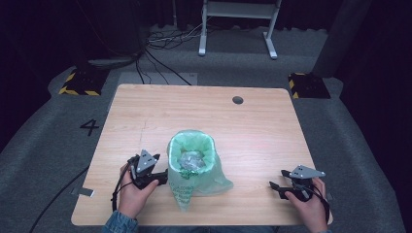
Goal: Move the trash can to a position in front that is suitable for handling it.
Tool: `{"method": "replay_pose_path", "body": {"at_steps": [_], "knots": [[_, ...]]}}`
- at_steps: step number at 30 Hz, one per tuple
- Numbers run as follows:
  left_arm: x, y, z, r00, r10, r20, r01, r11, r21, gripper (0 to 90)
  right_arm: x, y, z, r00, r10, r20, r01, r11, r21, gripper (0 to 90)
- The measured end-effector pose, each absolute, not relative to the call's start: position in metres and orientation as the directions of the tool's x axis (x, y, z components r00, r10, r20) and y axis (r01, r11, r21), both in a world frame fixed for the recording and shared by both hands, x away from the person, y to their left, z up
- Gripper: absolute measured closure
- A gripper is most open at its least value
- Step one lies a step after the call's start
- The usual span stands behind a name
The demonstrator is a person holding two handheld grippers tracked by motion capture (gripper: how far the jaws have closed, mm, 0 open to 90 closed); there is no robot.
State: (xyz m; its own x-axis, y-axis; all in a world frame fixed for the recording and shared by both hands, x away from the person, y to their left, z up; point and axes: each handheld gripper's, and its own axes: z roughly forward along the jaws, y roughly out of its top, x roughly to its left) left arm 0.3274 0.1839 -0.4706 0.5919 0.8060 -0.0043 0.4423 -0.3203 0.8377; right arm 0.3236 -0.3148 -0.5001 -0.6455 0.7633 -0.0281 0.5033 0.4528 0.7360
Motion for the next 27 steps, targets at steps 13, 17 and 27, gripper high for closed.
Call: {"method": "replay_pose_path", "body": {"at_steps": [13, 17, 27], "knots": [[0.335, 0.142, -0.47, 0.648, 0.76, -0.046, 0.445, -0.329, 0.833, 33.2, 0.319, -0.304, -0.484, -0.664, 0.747, -0.028, 0.46, 0.438, 0.772, 32.2], [0.343, 0.131, -0.472, 0.652, 0.754, -0.078, 0.453, -0.305, 0.838, 33.2, 0.319, -0.301, -0.483, -0.668, 0.744, -0.025, 0.457, 0.436, 0.775, 32.2], [0.348, 0.112, -0.471, 0.68, 0.729, -0.079, 0.446, -0.326, 0.833, 33.4, 0.314, -0.299, -0.48, -0.677, 0.736, -0.022, 0.451, 0.438, 0.778, 32.1]]}}
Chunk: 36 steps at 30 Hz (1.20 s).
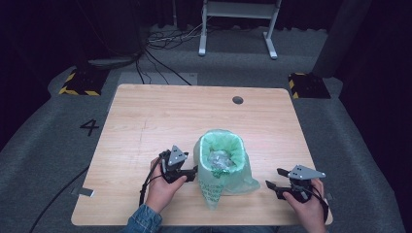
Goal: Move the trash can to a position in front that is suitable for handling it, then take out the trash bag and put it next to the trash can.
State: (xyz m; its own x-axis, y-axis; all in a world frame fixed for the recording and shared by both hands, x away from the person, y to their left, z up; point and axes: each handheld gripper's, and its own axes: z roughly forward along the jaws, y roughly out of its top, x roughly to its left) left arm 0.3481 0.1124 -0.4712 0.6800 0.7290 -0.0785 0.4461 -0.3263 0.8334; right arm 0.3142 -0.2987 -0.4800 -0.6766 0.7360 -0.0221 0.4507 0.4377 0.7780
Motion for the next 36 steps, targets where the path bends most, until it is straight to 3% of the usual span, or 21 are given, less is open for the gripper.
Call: {"method": "replay_pose_path", "body": {"at_steps": [16, 22, 27, 29, 32, 36], "knots": [[0.311, 0.149, -0.462, 0.64, 0.768, -0.026, 0.454, -0.35, 0.819, 25.4, 0.301, -0.282, -0.463, -0.722, 0.691, -0.032, 0.394, 0.448, 0.802, 25.5], [0.287, 0.148, -0.454, 0.681, 0.731, -0.046, 0.44, -0.358, 0.823, 24.3, 0.292, -0.268, -0.458, -0.748, 0.664, -0.029, 0.367, 0.449, 0.815, 17.9], [0.275, 0.134, -0.45, 0.723, 0.69, -0.037, 0.401, -0.375, 0.836, 23.6, 0.284, -0.252, -0.456, -0.794, 0.607, -0.034, 0.33, 0.477, 0.815, 17.8], [0.275, 0.125, -0.45, 0.743, 0.667, -0.048, 0.395, -0.38, 0.836, 23.5, 0.285, -0.248, -0.457, -0.802, 0.597, -0.037, 0.319, 0.48, 0.817, 21.0], [0.276, 0.113, -0.451, 0.763, 0.644, -0.058, 0.387, -0.382, 0.839, 25.2, 0.289, -0.242, -0.46, -0.814, 0.58, -0.043, 0.317, 0.505, 0.803, 45.3], [0.278, 0.104, -0.442, 0.786, 0.611, -0.097, 0.376, -0.347, 0.859, 31.7, 0.287, -0.237, -0.461, -0.84, 0.541, -0.048, 0.299, 0.534, 0.791, 67.1]]}}
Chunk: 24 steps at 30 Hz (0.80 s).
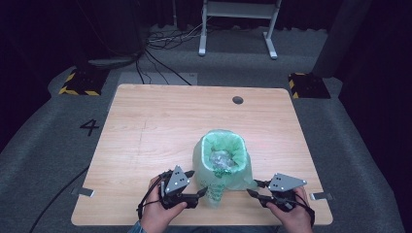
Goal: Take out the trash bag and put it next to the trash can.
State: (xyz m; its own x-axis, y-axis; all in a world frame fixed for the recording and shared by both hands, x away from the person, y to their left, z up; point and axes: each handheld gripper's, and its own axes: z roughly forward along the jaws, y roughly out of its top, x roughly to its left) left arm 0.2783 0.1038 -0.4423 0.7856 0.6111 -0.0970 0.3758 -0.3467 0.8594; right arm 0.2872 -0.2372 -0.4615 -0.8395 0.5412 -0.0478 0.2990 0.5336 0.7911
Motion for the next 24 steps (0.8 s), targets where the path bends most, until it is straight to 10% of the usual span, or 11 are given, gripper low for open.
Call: {"method": "replay_pose_path", "body": {"at_steps": [8, 24], "knots": [[0.28, 0.097, -0.438, 0.816, 0.578, 0.003, 0.3, -0.428, 0.853, 89.4, 0.28, -0.236, -0.453, -0.853, 0.516, -0.078, 0.237, 0.516, 0.823, 82.8], [0.271, 0.114, -0.382, 0.803, 0.594, 0.047, 0.19, -0.329, 0.925, 89.8, 0.262, -0.254, -0.394, -0.835, 0.519, -0.182, 0.04, 0.388, 0.921, 90.0]]}}
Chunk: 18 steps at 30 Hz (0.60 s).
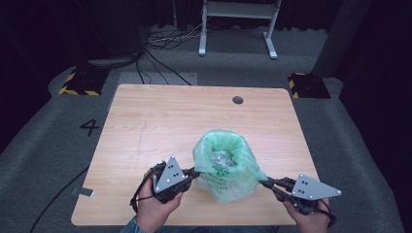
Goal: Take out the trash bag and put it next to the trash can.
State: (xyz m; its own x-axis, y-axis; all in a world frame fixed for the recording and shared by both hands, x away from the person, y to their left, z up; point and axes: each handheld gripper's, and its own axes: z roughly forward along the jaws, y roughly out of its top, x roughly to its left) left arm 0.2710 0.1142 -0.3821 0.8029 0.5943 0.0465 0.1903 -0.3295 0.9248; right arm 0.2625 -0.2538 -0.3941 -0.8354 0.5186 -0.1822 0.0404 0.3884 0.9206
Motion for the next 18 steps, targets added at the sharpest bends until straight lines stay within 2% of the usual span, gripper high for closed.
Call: {"method": "replay_pose_path", "body": {"at_steps": [3, 7, 10, 13, 14, 18], "knots": [[0.285, 0.116, -0.371, 0.787, 0.617, 0.014, 0.193, -0.268, 0.944, 89.7, 0.275, -0.259, -0.38, -0.823, 0.539, -0.178, 0.019, 0.34, 0.94, 90.0], [0.301, 0.118, -0.368, 0.758, 0.652, 0.001, 0.212, -0.248, 0.945, 89.7, 0.291, -0.261, -0.373, -0.812, 0.561, -0.164, 0.02, 0.308, 0.951, 90.0], [0.326, 0.119, -0.374, 0.723, 0.69, -0.035, 0.264, -0.23, 0.937, 89.6, 0.32, -0.262, -0.372, -0.791, 0.6, -0.122, 0.061, 0.275, 0.959, 90.0], [0.337, 0.117, -0.381, 0.707, 0.705, -0.044, 0.291, -0.233, 0.928, 89.7, 0.334, -0.261, -0.375, -0.783, 0.614, -0.098, 0.094, 0.272, 0.958, 90.0], [0.346, 0.116, -0.387, 0.699, 0.712, -0.059, 0.322, -0.241, 0.916, 89.7, 0.346, -0.258, -0.383, -0.775, 0.628, -0.073, 0.14, 0.282, 0.949, 90.0], [0.355, 0.114, -0.396, 0.686, 0.725, -0.06, 0.351, -0.258, 0.9, 89.0, 0.362, -0.252, -0.4, -0.769, 0.637, -0.043, 0.203, 0.308, 0.929, 90.0]]}}
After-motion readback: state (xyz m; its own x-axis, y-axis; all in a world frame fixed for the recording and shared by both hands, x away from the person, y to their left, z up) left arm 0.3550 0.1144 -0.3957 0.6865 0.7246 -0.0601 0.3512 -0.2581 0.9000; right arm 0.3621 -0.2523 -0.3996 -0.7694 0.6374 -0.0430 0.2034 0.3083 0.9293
